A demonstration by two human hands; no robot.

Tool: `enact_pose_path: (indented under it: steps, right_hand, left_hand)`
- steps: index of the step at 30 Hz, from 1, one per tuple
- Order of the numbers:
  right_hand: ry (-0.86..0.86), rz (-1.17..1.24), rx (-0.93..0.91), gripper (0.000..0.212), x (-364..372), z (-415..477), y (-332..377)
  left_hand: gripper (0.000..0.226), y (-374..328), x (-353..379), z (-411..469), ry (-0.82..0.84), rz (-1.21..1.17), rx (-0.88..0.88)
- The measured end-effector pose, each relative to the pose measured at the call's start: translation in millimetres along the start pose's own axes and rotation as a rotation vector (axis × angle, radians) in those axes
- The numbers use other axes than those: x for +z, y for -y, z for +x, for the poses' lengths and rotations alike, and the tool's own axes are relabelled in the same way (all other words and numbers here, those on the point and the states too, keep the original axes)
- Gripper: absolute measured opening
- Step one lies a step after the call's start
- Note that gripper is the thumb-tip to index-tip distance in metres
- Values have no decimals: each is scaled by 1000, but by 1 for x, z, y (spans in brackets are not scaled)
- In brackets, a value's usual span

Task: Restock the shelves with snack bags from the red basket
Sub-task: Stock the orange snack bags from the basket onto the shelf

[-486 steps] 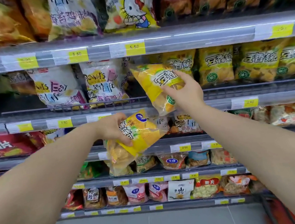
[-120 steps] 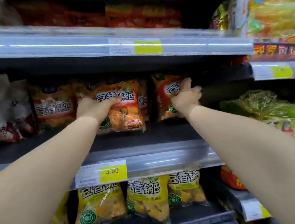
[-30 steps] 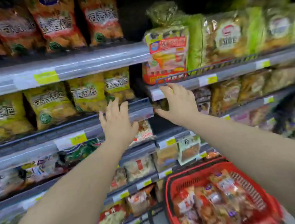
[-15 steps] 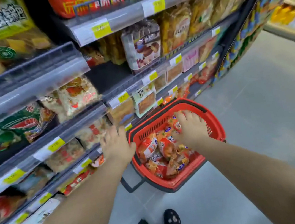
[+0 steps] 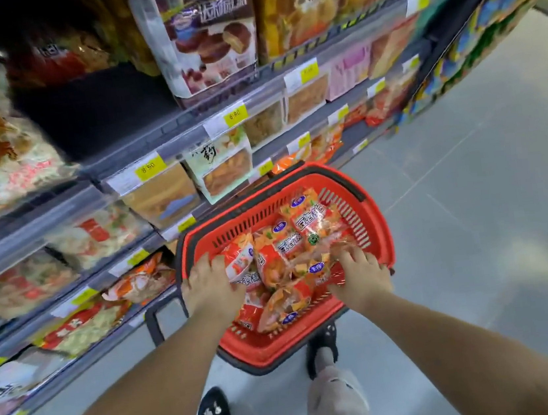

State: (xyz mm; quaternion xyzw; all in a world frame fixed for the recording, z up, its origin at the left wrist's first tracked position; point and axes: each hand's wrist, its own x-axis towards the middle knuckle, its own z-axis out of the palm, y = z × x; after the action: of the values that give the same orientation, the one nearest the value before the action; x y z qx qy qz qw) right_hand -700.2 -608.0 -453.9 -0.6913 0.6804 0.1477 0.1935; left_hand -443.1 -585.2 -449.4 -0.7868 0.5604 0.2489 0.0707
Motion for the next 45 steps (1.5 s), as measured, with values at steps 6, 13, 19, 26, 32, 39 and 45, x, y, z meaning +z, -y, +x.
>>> enact_pose_path:
  steps: [6, 13, 19, 26, 32, 39, 45]
  right_hand:
    - [67, -11, -34, 66, -5, 87, -58]
    - [125, 36, -3, 66, 33, 174, -70]
    - [129, 61, 4, 81, 93, 243, -54]
    - [134, 70, 21, 103, 149, 314, -32]
    - [102, 39, 12, 103, 170, 330, -34]
    - [57, 170, -88, 88, 156, 313, -47]
    - [60, 326, 11, 91, 131, 267, -50]
  left_hand:
    - [66, -76, 45, 55, 119, -228, -172]
    - [65, -85, 104, 104, 186, -321, -341]
    - [60, -79, 169, 161, 243, -428, -410]
    - [71, -106, 238, 230, 335, -418, -477]
    - [116, -125, 274, 253, 470, -310, -570]
    - [109, -78, 274, 241, 408, -544, -653]
    - [105, -63, 221, 210, 256, -726, -660]
